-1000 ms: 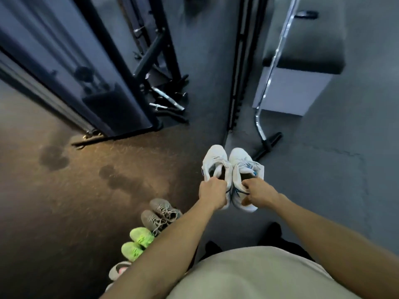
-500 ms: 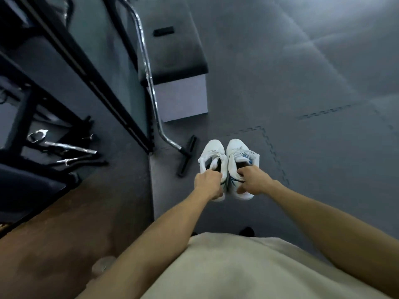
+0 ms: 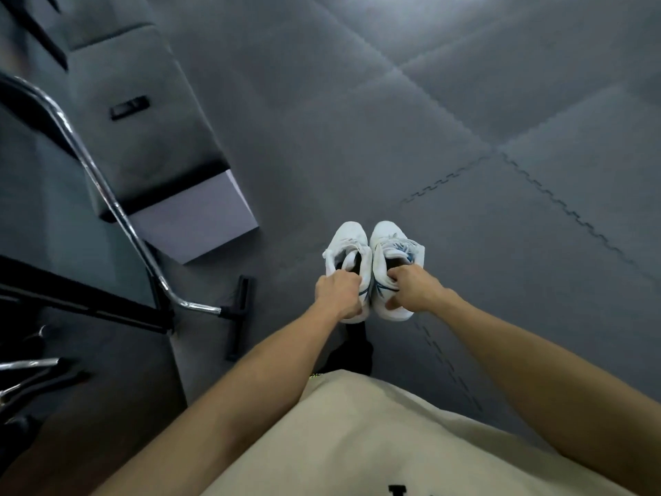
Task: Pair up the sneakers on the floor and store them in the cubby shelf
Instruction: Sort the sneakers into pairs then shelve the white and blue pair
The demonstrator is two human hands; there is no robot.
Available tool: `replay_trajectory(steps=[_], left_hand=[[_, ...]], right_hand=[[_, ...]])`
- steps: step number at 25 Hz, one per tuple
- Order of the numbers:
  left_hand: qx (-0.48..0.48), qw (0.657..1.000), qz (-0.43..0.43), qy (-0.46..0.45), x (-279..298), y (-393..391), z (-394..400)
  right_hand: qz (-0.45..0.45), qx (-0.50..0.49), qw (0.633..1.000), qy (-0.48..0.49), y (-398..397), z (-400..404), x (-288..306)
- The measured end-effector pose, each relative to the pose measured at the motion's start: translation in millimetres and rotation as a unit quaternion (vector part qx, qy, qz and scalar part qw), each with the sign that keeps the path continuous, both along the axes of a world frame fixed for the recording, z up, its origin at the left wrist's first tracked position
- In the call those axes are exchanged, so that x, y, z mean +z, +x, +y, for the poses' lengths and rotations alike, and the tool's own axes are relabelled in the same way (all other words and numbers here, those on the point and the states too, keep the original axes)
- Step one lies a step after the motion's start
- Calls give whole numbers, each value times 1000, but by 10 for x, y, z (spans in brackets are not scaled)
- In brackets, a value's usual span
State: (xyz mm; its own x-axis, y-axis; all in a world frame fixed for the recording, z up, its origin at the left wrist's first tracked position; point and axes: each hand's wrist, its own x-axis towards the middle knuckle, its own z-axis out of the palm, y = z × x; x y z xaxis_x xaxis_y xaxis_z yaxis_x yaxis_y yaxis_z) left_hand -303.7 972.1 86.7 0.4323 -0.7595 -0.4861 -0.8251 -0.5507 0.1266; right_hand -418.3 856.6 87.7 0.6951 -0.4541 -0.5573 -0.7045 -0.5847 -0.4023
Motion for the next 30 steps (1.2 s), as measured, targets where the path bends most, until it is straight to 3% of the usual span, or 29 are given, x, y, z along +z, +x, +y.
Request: replay_trajectory(steps=[13, 24, 30], left_hand=[[-55, 998, 40, 19, -46, 1504, -3136], [53, 997, 60, 16, 41, 2565, -5801], [83, 996, 33, -1, 80, 3377, -6747]], right_hand=[[7, -96, 995, 25, 1235, -2902, -81], [-2, -5, 1000, 1, 2533, -5806, 40], [-8, 28, 1000, 0, 3447, -6859, 85]])
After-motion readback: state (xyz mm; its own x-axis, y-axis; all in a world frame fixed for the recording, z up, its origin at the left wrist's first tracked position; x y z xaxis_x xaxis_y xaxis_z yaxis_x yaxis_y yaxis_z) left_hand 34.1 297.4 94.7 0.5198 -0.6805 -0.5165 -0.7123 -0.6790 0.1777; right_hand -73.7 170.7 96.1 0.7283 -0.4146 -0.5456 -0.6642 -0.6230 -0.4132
